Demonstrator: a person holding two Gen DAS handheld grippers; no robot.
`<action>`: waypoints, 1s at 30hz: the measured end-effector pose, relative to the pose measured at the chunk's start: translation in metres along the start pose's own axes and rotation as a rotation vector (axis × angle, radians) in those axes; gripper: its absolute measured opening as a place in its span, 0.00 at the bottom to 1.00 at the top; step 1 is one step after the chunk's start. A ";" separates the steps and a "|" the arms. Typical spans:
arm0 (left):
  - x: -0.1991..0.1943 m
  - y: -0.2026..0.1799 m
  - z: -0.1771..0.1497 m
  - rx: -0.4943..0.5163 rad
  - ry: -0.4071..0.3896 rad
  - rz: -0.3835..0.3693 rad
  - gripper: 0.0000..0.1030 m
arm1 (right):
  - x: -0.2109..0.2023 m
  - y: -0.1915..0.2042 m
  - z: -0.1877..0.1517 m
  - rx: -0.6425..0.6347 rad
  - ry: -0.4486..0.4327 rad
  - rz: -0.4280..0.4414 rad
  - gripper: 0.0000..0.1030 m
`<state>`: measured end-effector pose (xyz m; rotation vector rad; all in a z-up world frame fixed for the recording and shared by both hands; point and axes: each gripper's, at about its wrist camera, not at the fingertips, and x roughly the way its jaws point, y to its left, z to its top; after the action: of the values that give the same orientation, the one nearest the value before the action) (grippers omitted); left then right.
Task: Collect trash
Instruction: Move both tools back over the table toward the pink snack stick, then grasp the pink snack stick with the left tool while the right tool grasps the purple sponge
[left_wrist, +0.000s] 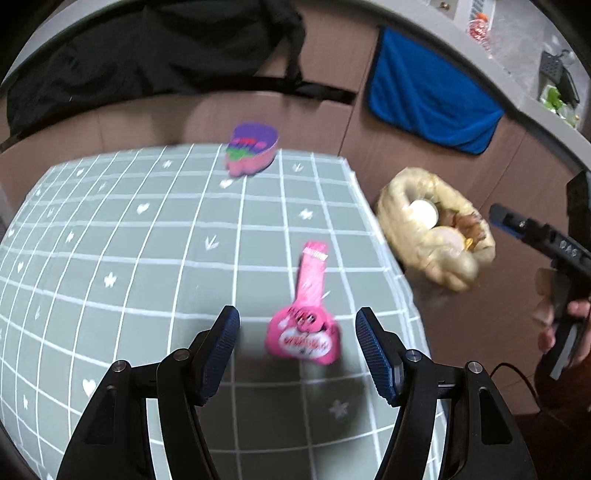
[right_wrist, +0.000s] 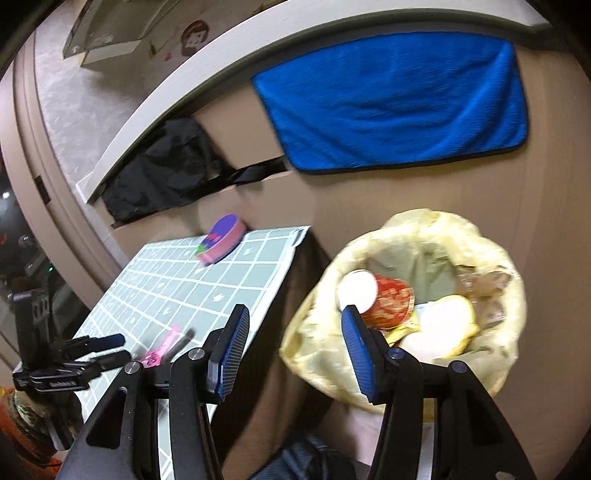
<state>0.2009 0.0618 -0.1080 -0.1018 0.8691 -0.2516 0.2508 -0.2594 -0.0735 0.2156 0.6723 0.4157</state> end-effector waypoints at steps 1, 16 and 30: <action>0.002 0.000 -0.001 -0.002 0.004 0.000 0.64 | 0.002 0.006 0.000 -0.010 0.006 0.005 0.49; 0.044 -0.015 0.000 0.032 0.055 0.079 0.62 | 0.006 0.034 -0.006 -0.083 0.046 -0.007 0.49; 0.011 0.023 0.005 -0.114 -0.038 0.025 0.51 | 0.035 0.067 0.001 -0.136 0.097 0.011 0.49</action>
<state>0.2161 0.0810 -0.1174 -0.2009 0.8457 -0.1764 0.2562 -0.1844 -0.0704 0.0705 0.7348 0.4828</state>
